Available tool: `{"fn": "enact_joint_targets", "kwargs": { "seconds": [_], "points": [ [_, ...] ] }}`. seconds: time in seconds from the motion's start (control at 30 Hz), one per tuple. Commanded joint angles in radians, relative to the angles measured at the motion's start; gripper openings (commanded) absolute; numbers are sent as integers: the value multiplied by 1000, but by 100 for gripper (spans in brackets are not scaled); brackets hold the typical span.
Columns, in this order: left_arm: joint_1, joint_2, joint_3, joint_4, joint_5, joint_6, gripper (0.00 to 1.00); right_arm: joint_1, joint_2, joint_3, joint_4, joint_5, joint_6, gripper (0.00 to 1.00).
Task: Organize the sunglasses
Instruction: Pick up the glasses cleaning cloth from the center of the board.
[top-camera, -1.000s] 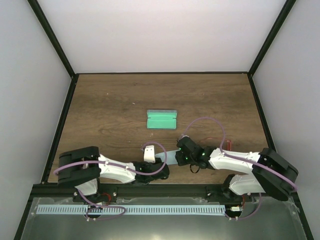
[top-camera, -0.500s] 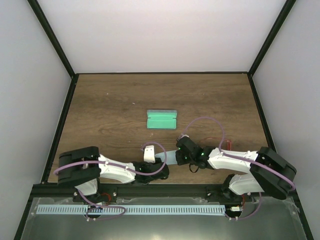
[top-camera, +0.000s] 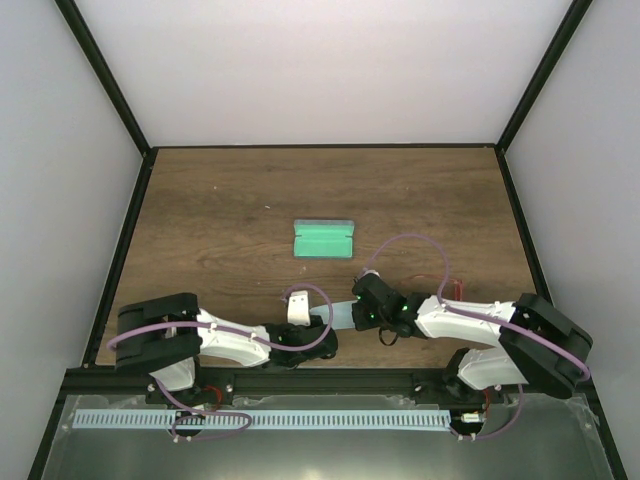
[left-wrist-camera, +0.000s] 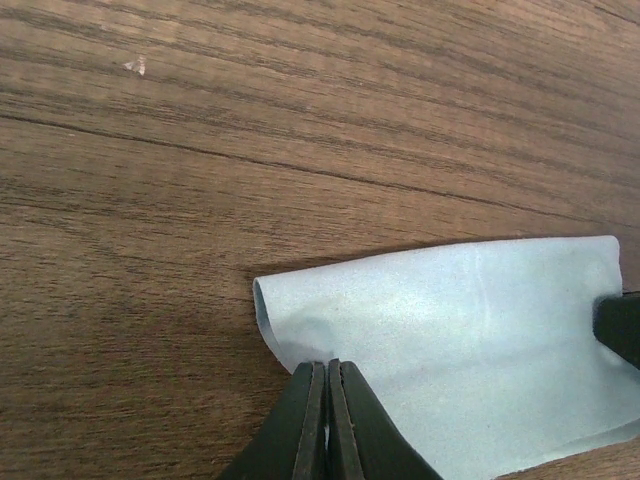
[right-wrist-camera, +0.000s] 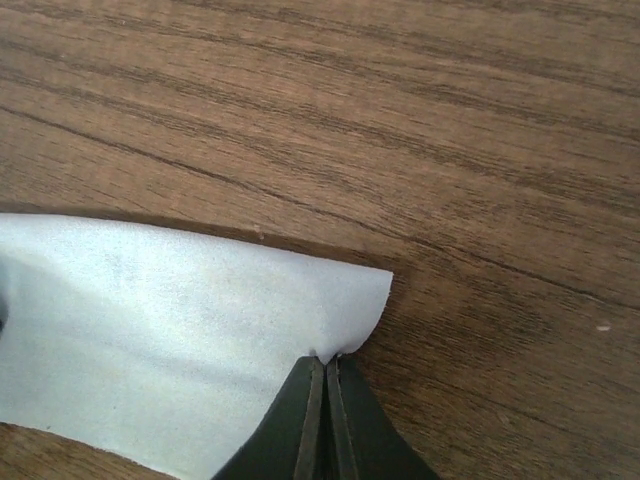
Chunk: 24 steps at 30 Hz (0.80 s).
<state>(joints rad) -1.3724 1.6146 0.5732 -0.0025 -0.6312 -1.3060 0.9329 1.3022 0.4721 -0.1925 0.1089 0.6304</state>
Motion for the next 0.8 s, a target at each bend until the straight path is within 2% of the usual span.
{"fn": "enact_joint_targets", "kwargs": {
  "seconds": [0.0, 0.4, 0.77],
  "points": [
    [3, 39, -43, -85, 96, -7, 6, 9, 11, 9, -22, 11, 10, 1],
    [3, 16, 5, -126, 58, 16, 6, 12, -78, 38, -54, 14, 1, 1],
    [19, -30, 64, -191, -6, 75, 6, 12, -46, 111, -78, 8, -19, 1]
  ]
}}
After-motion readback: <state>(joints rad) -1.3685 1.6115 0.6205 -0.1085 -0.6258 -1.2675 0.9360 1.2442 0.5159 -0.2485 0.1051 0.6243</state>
